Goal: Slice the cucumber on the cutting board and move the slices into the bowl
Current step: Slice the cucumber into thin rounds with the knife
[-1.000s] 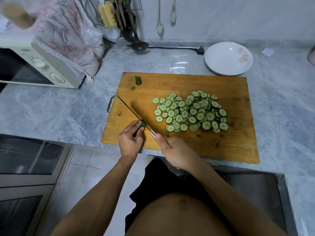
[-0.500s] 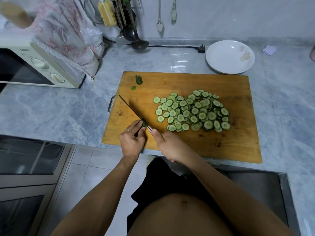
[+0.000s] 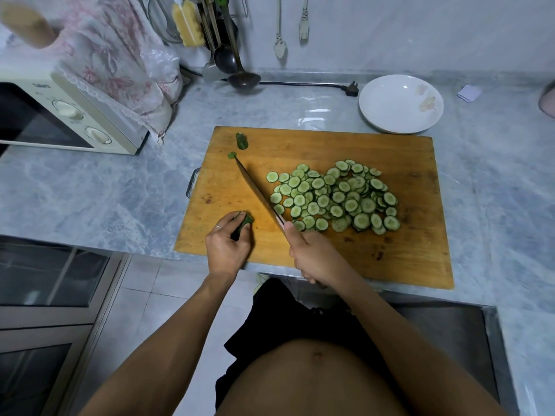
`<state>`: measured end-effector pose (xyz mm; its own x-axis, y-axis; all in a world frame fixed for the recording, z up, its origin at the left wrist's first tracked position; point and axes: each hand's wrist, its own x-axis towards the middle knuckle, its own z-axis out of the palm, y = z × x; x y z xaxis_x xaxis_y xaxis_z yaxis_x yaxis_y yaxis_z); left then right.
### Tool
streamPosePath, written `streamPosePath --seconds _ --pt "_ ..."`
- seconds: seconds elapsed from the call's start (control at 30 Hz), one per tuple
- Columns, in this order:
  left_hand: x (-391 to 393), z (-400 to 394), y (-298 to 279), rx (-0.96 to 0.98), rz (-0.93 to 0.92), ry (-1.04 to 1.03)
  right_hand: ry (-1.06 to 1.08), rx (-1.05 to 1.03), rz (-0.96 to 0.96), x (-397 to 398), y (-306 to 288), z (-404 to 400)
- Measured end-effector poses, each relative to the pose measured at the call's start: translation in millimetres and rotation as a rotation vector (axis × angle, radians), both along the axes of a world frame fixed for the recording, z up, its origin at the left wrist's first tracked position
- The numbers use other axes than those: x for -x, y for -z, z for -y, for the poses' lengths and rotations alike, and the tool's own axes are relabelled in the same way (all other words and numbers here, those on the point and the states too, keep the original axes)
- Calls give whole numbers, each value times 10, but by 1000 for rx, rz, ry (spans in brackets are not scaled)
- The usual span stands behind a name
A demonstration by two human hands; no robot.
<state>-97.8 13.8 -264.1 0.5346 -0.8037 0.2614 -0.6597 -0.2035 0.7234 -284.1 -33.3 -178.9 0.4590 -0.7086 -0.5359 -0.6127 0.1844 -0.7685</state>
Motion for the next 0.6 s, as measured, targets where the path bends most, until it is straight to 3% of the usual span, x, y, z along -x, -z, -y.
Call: streamPosePath --seconds 0.6 --pt "-22 -5 -12 24 -18 35 -143 128 -10 8 -218 -239"
